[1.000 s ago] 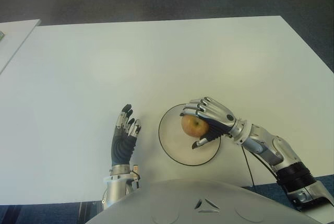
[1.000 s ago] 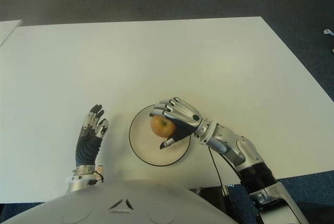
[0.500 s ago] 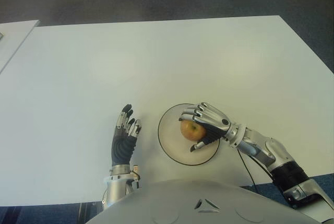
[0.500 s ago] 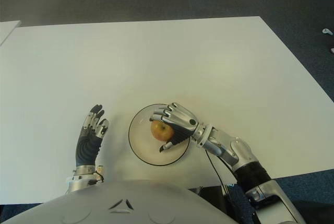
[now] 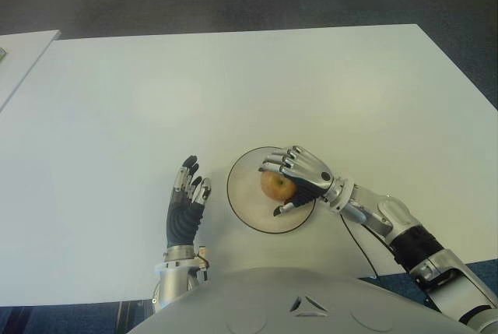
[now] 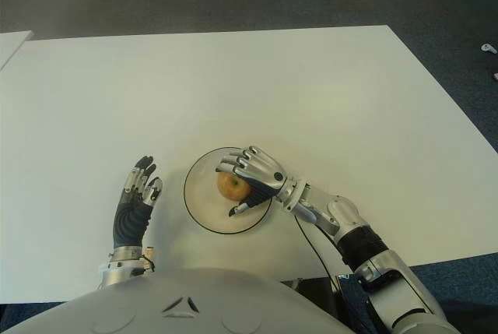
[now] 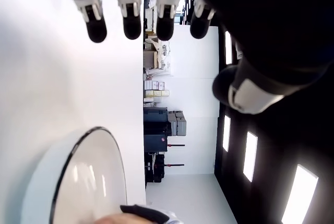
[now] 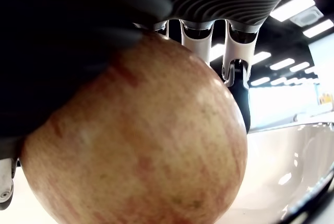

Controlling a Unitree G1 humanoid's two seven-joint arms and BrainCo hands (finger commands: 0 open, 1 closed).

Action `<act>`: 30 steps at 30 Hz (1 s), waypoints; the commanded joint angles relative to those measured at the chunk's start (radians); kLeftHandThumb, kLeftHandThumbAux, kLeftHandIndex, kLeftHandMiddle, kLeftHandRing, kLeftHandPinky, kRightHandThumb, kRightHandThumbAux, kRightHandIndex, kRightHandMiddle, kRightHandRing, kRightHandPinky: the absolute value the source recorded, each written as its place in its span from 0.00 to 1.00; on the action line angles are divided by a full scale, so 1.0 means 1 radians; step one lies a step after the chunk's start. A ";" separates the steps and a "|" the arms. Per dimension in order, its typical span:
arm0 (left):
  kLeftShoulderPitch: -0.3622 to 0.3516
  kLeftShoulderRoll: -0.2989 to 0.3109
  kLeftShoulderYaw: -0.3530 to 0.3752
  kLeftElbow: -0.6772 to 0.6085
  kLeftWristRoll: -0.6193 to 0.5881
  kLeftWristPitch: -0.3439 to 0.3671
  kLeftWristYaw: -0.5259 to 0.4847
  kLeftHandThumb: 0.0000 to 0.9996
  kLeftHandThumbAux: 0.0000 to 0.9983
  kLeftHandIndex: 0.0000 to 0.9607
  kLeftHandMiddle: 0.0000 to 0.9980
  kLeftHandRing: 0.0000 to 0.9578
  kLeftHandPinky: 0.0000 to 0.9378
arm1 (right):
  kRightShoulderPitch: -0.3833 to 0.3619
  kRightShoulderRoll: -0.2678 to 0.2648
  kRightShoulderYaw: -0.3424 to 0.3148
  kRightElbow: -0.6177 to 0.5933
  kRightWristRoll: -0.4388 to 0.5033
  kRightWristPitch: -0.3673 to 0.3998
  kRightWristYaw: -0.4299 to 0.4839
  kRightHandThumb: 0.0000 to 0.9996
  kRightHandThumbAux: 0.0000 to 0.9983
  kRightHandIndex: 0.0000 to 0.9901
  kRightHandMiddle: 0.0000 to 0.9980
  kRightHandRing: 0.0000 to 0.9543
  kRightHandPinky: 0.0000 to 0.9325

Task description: Put the apples into the plate.

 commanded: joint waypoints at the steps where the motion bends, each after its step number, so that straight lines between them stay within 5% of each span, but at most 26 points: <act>1: 0.012 -0.022 -0.028 -0.004 0.015 0.001 0.010 0.15 0.55 0.08 0.06 0.07 0.11 | 0.023 -0.008 0.046 0.061 -0.062 0.059 0.000 0.73 0.71 0.45 0.86 0.90 0.94; 5: 0.014 -0.019 -0.028 -0.009 0.019 0.008 0.009 0.14 0.56 0.07 0.06 0.06 0.11 | 0.016 -0.010 0.066 0.069 -0.065 0.070 -0.032 0.73 0.71 0.45 0.86 0.90 0.93; 13: 0.011 -0.023 -0.029 0.003 0.012 0.003 0.008 0.14 0.56 0.07 0.05 0.06 0.11 | -0.001 -0.014 0.090 0.092 -0.049 0.055 -0.098 0.69 0.71 0.44 0.74 0.71 0.62; 26: -0.004 -0.025 -0.035 0.023 0.025 -0.009 0.015 0.15 0.57 0.06 0.05 0.07 0.10 | -0.015 -0.021 0.108 0.091 0.008 0.034 -0.037 0.69 0.72 0.43 0.61 0.58 0.48; 28: -0.008 -0.024 -0.035 0.027 0.026 -0.009 0.016 0.14 0.57 0.06 0.05 0.06 0.10 | -0.019 -0.018 0.111 0.099 0.003 0.035 -0.049 0.45 0.57 0.45 0.59 0.54 0.38; 30: -0.010 -0.024 -0.035 0.032 0.027 -0.011 0.017 0.14 0.57 0.06 0.04 0.05 0.09 | -0.022 -0.017 0.113 0.106 -0.002 0.036 -0.059 0.36 0.51 0.44 0.57 0.49 0.28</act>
